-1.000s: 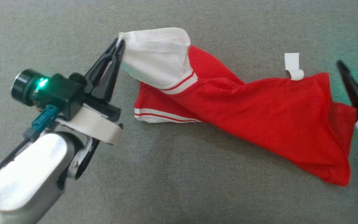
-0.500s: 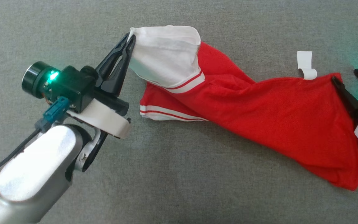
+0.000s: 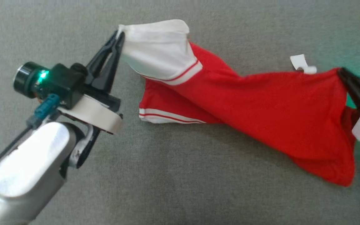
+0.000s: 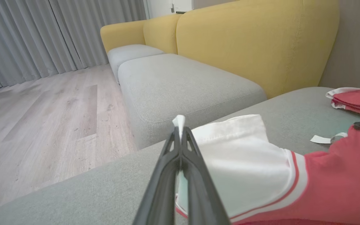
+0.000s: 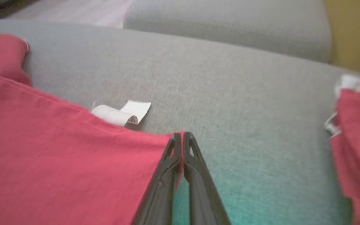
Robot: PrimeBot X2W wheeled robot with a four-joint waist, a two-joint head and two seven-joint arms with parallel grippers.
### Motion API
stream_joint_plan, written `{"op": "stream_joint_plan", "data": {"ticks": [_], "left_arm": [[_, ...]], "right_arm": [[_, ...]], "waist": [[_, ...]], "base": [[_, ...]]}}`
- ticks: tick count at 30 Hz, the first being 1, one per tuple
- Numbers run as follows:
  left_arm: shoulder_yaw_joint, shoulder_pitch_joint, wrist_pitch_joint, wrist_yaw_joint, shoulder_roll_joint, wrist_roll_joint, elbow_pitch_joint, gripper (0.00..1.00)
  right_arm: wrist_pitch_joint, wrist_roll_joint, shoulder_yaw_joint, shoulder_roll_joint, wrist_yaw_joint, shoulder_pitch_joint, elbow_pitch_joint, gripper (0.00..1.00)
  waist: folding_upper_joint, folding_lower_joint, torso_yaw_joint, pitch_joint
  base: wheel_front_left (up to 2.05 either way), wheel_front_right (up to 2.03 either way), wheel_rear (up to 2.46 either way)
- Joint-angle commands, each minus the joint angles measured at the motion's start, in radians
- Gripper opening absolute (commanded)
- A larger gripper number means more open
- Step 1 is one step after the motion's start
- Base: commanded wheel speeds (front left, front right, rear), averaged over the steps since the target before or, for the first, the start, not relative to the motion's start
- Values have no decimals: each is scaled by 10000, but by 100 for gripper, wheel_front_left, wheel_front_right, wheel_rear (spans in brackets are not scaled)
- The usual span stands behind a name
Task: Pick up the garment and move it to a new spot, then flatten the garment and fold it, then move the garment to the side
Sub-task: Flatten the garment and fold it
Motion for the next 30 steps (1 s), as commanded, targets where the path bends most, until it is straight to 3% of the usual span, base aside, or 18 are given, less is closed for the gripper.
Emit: {"op": "stream_joint_plan", "data": {"ticks": [1,7,18,25,30], "left_arm": [[635,-281,-100,-3,435,-73,-196,0],[1170,-625,-408,-203,731,-346,85,0],[2069,-2378,-91,-730,1483,-530,398,0],[2469,-3102,393,-683,1783,-702,-133,0],[2350,-3986,892,-872,1542,-708,-57,0]], "right_arm": [[-305,-36,-21,-447,-7,-153,-79,0],[-1309,86,-146,-359,-7,-949,-300,0],[-1521,-239,-1022,-1078,-7,-1824,-1480,0],[-1162,-629,-1846,-1384,-7,-2398,-2027,0],[-713,-1261,-2252,-1112,-7,-3131,-2000,0]], "waist": [[0,-1,-133,-285],[0,-1,-546,-1384],[0,-1,-1186,-3684],[0,-1,-1399,-4072],[0,-1,-1354,-3793]], "base": [[0,0,0],[0,0,0],[0,0,0],[0,0,0],[0,0,0]]}}
